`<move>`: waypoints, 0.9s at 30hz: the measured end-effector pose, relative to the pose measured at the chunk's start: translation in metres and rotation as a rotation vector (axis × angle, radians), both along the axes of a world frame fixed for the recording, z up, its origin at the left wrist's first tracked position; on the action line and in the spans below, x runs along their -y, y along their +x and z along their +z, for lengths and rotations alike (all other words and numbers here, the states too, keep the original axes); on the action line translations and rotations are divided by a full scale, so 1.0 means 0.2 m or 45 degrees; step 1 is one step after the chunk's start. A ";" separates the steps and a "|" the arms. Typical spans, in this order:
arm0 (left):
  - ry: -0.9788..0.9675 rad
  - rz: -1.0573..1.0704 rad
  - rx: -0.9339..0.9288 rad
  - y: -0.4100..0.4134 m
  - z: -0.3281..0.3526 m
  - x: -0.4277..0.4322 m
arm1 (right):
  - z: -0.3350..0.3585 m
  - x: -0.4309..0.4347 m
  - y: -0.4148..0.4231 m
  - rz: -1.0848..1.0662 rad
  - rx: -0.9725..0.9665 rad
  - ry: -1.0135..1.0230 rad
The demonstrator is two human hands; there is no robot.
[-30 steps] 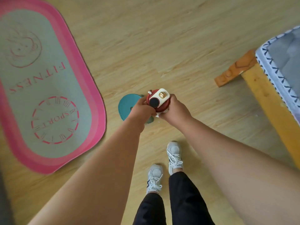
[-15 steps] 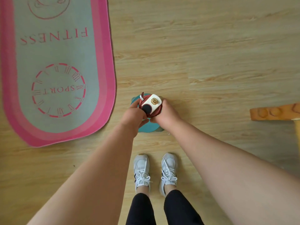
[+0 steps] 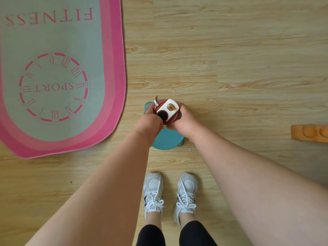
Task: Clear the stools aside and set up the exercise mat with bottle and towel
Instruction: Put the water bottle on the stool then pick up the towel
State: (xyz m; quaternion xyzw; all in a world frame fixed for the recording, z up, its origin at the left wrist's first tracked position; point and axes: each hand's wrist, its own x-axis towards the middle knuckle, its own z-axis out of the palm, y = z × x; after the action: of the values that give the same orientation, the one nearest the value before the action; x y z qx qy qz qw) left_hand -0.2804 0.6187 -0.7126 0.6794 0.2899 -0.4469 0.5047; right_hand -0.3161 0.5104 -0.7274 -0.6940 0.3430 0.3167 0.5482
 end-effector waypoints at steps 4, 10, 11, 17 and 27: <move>-0.007 -0.003 -0.005 0.02 -0.02 0.00 | -0.04 0.00 0.02 -0.036 0.002 0.005; 0.068 -0.074 0.003 0.05 -0.01 0.01 | -0.06 -0.03 0.06 -0.134 -0.015 -0.036; 0.082 -0.089 0.006 0.05 0.00 0.01 | -0.05 -0.02 0.05 -0.147 -0.030 -0.044; 0.092 -0.147 0.007 0.03 0.04 0.00 | -0.03 0.02 0.02 -0.151 -0.070 -0.110; 0.290 -0.096 0.001 -0.08 0.27 0.01 | 0.19 0.07 -0.11 -0.134 -0.042 -0.162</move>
State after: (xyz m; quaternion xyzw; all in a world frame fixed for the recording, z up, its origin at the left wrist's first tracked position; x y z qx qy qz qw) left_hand -0.2963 0.6161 -0.6581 0.7428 0.3129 -0.4294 0.4073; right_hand -0.3376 0.4962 -0.6887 -0.7031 0.4073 0.2762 0.5132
